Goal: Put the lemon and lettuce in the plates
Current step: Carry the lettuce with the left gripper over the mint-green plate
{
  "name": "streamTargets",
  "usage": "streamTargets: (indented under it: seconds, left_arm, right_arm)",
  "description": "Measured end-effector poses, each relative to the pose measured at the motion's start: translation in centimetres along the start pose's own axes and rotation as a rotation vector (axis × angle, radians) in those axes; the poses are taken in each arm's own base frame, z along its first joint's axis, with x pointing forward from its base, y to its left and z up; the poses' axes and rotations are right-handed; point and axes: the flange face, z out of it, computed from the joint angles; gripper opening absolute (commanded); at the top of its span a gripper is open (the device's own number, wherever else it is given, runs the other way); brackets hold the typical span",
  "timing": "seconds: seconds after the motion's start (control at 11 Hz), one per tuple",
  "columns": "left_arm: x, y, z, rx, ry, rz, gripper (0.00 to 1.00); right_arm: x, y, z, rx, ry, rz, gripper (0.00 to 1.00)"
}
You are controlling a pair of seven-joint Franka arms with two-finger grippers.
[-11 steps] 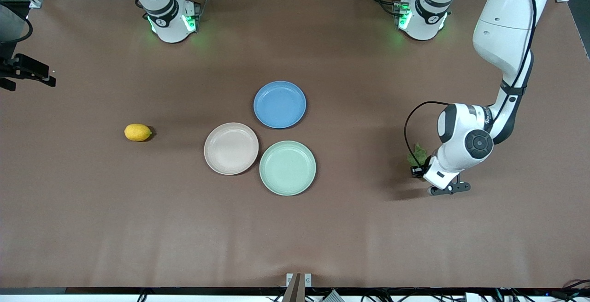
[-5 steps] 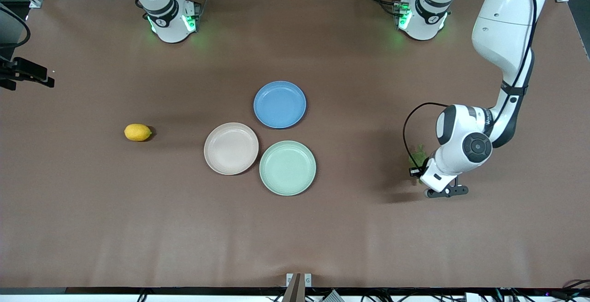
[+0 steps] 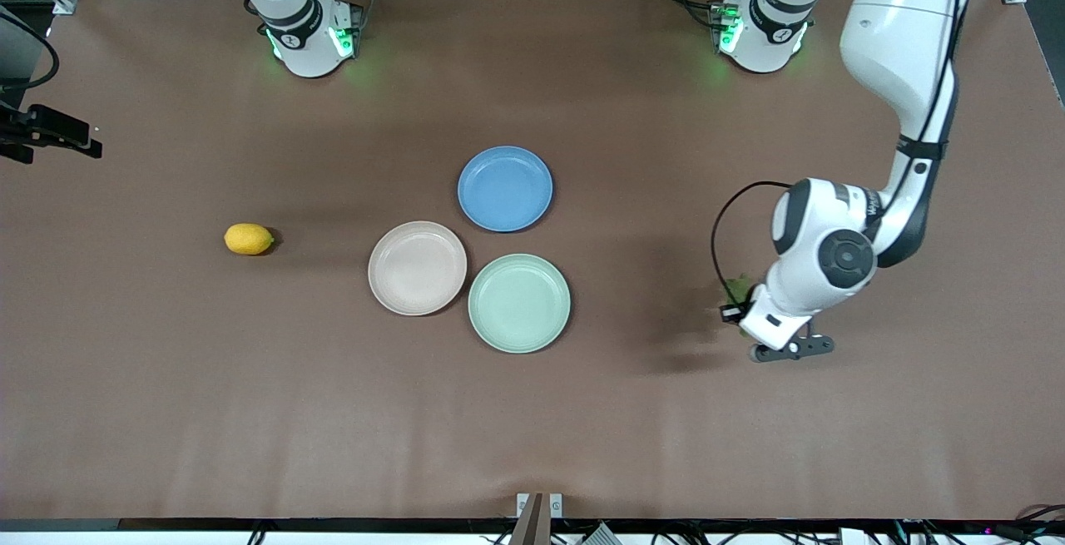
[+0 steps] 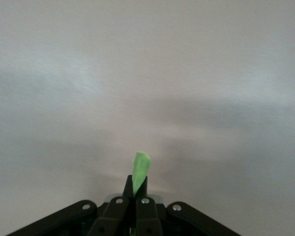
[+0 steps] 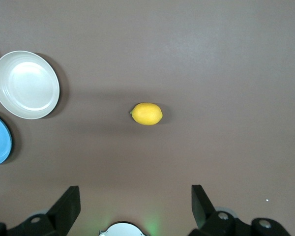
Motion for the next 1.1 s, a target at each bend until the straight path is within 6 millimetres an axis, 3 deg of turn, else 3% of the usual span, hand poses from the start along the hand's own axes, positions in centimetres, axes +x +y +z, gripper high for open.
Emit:
streamTargets:
  seconds: [0.64, 0.91, 1.1]
  left_arm:
    - [-7.4, 15.4, -1.9, -0.044, 0.009, -0.153, 0.0]
    - [-9.8, 19.8, -2.8, -0.078, 0.005, -0.235, 0.0]
    - [-10.5, 21.6, -2.5, -0.088, 0.004, -0.288, 0.0]
  right_arm:
    - [1.0, -1.4, -0.6, -0.017, 0.063, -0.028, 1.0]
    - [1.1, -2.1, -0.7, -0.02, 0.066, -0.043, 1.0]
    - [1.1, -2.2, -0.7, -0.02, 0.066, -0.043, 1.0]
